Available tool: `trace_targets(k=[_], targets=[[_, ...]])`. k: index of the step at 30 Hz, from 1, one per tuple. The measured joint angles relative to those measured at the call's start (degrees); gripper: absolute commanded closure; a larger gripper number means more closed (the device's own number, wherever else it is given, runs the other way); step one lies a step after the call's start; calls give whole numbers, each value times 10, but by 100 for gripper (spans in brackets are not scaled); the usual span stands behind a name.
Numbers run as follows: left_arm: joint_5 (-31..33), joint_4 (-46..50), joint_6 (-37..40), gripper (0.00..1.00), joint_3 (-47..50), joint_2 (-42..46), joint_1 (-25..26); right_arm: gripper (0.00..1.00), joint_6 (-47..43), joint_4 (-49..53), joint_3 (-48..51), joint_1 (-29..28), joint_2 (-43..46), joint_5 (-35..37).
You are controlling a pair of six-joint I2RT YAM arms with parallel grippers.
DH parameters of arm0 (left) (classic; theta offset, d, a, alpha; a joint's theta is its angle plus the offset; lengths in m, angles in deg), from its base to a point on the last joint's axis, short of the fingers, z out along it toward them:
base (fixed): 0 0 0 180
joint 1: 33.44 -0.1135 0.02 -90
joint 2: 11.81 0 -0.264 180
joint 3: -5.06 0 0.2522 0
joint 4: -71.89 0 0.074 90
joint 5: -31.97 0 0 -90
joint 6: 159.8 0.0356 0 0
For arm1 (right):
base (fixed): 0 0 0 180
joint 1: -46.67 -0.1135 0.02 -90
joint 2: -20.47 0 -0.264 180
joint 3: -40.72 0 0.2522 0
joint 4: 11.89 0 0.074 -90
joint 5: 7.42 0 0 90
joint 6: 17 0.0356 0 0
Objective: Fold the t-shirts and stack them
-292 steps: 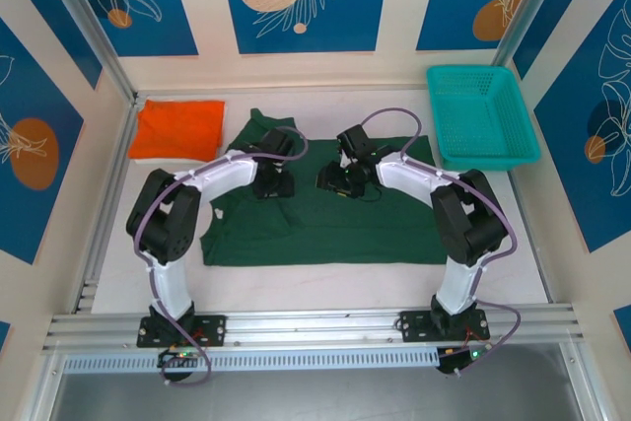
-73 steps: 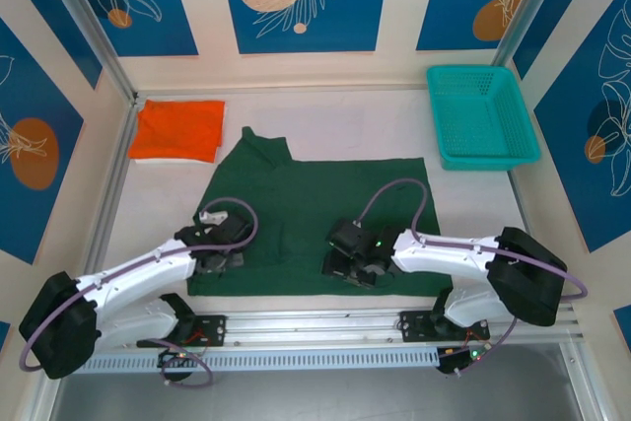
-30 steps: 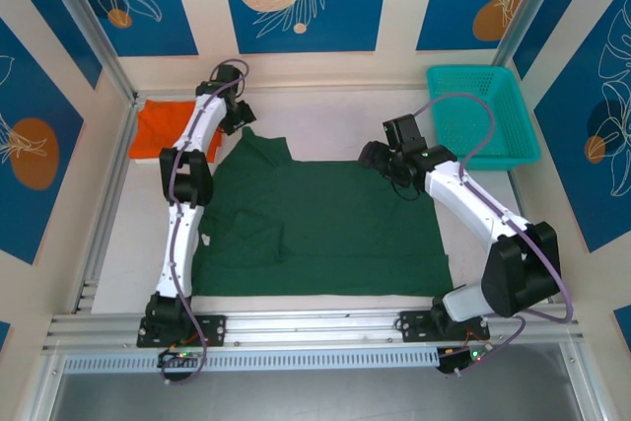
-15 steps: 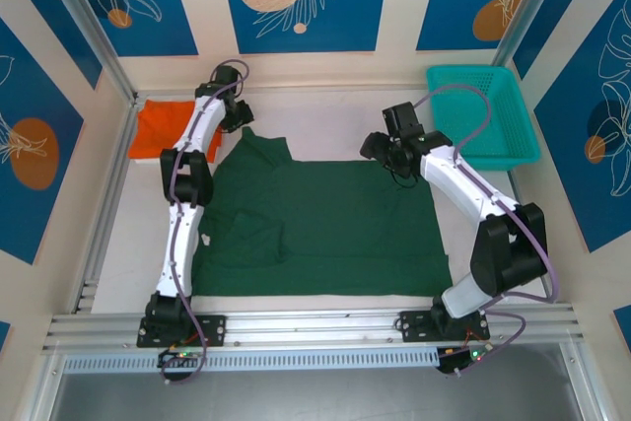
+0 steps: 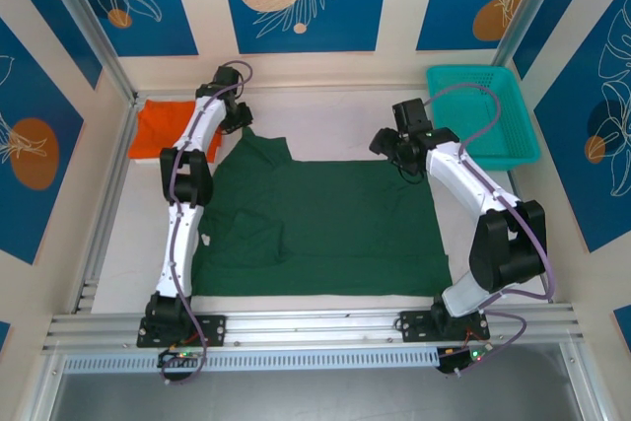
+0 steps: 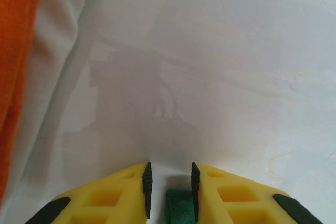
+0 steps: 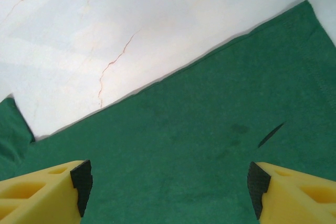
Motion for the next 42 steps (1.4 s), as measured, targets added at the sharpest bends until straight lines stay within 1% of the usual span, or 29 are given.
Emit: trace_targets(k=[11,13,14,16,17,20,25,30,33,38,40,42], targets=[[23,-1,10,86,10,4,5,20,0,-1,0,17,0,0],[26,-1,10,86,11,5,5,20,0,-3,0,19,0,0],[26,-1,10,85,12,5,6,21,0,-3,0,21,0,0],[26,-2,8,76,12,5,8,21,0,-3,0,21,0,0],[25,-4,7,73,12,6,9,21,0,-3,0,21,0,0],[24,-7,9,70,12,6,15,21,0,-3,0,21,0,0],[25,-9,10,69,18,9,22,21,5,-3,2,21,0,0],[33,-12,17,79,32,16,25,21,7,-2,9,21,0,0],[40,-10,22,91,34,17,27,21,7,-2,9,22,0,0],[42,-6,23,94,35,20,33,21,5,-2,8,22,-2,1],[42,-3,19,100,35,22,38,24,0,0,0,23,-13,3],[40,7,13,100,37,26,44,28,-11,0,-14,26,-36,4]])
